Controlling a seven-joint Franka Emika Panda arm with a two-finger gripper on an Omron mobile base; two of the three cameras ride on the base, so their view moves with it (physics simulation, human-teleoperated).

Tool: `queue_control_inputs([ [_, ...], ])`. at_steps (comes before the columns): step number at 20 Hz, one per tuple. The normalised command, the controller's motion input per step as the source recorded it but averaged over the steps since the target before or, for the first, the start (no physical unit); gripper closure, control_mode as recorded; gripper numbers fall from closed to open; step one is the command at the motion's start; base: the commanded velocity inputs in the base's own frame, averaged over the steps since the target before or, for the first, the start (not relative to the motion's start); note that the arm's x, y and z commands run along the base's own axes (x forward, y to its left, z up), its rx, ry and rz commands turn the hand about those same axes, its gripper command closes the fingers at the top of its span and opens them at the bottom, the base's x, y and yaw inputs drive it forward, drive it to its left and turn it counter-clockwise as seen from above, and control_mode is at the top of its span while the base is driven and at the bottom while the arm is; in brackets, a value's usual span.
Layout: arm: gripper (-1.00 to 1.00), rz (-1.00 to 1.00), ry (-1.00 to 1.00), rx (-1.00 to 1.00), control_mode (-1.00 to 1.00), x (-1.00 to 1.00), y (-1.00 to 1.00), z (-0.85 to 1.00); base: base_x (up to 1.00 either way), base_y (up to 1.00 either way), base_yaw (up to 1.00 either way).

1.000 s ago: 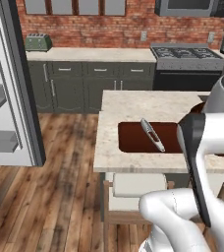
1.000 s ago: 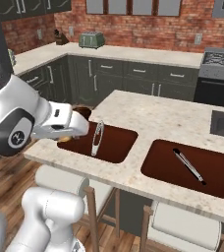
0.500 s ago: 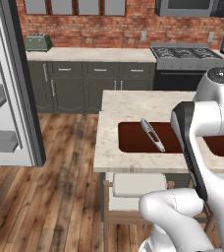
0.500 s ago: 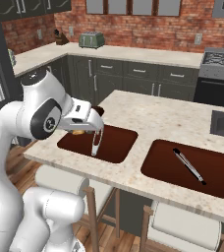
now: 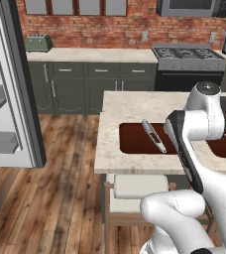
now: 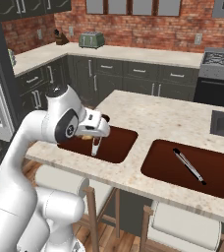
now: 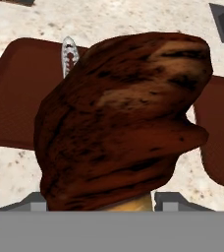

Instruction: Gather the lemon and bell pepper from the fridge and place them on a tray on the dining counter. Then gather the fish and steak from the fridge and place them on the other tray.

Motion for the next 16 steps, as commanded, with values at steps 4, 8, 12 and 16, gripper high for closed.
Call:
queue_control_inputs([
  [4, 1.0, 0.0, 0.02, 0.0, -1.0, 0.53, 0.0, -0.48, 0.0, 0.0, 0.0],
  [8, 1.0, 0.0, 0.07, 0.0, -1.0, 0.47, -0.03, -0.37, 0.0, 0.0, 0.0],
  [12, 1.0, 0.0, 0.06, 0.0, -1.0, 0.48, -0.08, -0.34, 0.0, 0.0, 0.0],
  [16, 1.0, 0.0, 0.06, 0.0, -1.0, 0.47, -0.09, -0.34, 0.0, 0.0, 0.0],
])
